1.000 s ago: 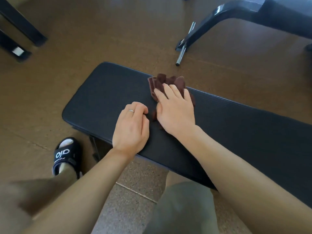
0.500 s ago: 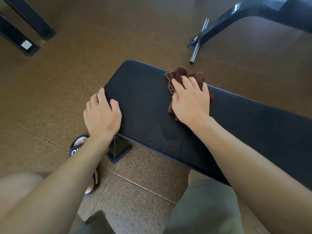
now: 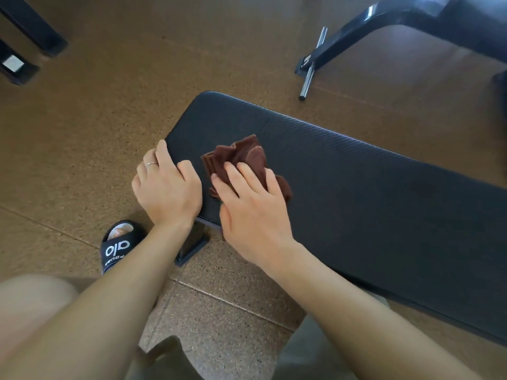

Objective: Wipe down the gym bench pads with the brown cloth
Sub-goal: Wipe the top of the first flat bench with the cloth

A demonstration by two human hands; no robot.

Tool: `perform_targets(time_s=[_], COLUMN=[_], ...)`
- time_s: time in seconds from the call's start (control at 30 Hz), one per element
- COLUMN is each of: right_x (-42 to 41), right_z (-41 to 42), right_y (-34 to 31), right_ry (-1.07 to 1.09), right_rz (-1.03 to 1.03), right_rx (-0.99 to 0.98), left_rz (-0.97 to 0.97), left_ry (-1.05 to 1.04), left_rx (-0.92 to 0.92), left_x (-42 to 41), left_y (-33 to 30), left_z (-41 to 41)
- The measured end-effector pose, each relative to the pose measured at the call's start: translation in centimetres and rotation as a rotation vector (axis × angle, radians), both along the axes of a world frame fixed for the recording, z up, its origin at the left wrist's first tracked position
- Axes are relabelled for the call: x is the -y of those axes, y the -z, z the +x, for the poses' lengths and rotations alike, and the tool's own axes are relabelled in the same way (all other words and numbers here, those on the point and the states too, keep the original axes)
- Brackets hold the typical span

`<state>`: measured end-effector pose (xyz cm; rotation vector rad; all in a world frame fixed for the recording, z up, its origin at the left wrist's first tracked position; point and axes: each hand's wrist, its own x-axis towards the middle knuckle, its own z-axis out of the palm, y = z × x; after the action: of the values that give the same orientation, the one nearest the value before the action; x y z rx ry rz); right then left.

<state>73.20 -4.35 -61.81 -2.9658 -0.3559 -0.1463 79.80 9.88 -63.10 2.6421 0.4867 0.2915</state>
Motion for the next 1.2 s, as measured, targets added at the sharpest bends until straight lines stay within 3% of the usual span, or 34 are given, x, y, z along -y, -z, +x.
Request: perform_targets(time_s=[0.13,0.3,0.4,0.63,0.97,1.2], right_x=[5.1,12.3,10.2,-1.0,6.8,1.1], right_z=[-3.3,-8.4,-7.4,2.3,-7.0,5.3], right_y=[-0.2,-0.3,-0.2,0.2,-0.8,-0.2], right_ry=[0.037,0.244,0.272,0.033,-0.042,-0.096], right_rz=[-0.027,-0.059,-0.04,0.008,-0.094,-0.027], right_rx=[0.003,0.034,0.079,0.072,-0.106,0.031], left_rz=[0.01,0.009,0.008,0.006,0.007,0.004], left_ry=[0.035,0.016,-0.002,-0.008,-0.023,-0.031], left_rx=[-0.005,0.002,0.016,0.038,0.06,0.073], left_x=[-0.4,-0.2,0.2,0.1,0.1,0.2], left_y=[0.2,0.3,0.2,0.2,0.5,0.7], left_z=[-0.1,-0.1,-0.1,-0.1,-0.1,0.1])
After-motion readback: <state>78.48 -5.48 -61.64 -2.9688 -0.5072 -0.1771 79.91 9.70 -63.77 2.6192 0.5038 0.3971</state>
